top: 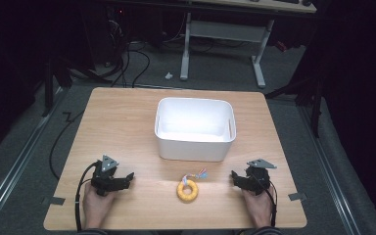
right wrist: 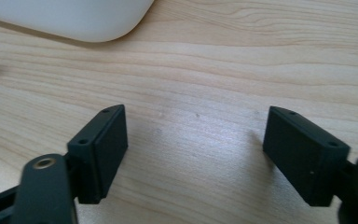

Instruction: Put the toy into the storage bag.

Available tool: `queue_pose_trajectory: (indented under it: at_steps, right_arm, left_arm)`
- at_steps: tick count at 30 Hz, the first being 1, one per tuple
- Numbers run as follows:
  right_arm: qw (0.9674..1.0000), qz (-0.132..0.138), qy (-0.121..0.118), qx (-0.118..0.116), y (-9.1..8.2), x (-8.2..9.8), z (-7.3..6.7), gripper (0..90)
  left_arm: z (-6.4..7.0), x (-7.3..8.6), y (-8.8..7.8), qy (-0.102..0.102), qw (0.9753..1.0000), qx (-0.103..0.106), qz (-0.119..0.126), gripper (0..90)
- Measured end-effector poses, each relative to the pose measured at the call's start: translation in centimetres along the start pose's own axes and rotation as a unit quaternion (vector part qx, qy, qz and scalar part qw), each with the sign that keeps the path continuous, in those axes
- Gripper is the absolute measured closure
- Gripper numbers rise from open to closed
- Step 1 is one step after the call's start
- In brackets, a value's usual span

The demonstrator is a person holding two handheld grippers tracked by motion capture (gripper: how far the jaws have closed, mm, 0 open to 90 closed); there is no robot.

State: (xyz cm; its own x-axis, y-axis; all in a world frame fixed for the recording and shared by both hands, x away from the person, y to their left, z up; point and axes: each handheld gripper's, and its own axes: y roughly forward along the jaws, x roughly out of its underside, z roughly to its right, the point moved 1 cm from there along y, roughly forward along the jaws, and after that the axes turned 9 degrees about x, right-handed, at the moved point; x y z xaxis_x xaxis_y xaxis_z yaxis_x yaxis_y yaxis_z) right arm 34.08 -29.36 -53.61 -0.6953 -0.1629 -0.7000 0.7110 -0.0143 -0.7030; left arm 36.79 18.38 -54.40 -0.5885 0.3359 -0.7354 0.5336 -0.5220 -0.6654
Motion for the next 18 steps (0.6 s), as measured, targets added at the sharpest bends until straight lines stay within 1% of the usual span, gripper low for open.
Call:
queue_pose_trajectory:
  at_steps: [3, 7, 8, 10, 13, 15, 18]
  right_arm:
    - [1.0, 0.0, 0.0, 0.002, -0.1, 0.0, 0.2, 30.2]
    - [1.0, -0.002, 0.0, 0.002, -0.2, 0.0, 0.2, 32.0]
    - [1.0, -0.001, -0.003, 0.002, -0.3, 0.0, 0.3, 32.2]
    - [1.0, -0.005, -0.003, 0.003, -0.5, 0.2, 0.3, 32.5]
    - [1.0, -0.003, -0.004, 0.001, -0.7, 0.3, 0.4, 33.3]
    - [1.0, 0.001, 0.003, -0.005, -1.2, 0.5, 0.7, 34.8]
    - [0.9999, 0.006, 0.005, -0.01, -1.6, 0.6, 0.9, 36.7]
  left_arm:
    - [0.0, 0.0, 0.0, 0.0, 1.0, 0.0, 0.0, 18.5]
    - [0.0, 0.0, 0.0, 0.0, 1.0, 0.0, 0.0, 18.5]
    - [0.0, 0.0, 0.0, 0.0, 1.0, 0.0, 0.0, 18.5]
    - [0.0, 0.0, 0.0, 0.0, 1.0, 0.0, 0.0, 18.5]
    - [0.0, 0.0, 0.0, 0.001, 1.0, 0.0, 0.0, 18.5]
    - [0.0, 0.0, 0.0, 0.001, 1.0, 0.0, -0.002, 18.5]
    - [0.0, 0.0, 0.0, 0.001, 1.0, 0.0, -0.002, 18.5]
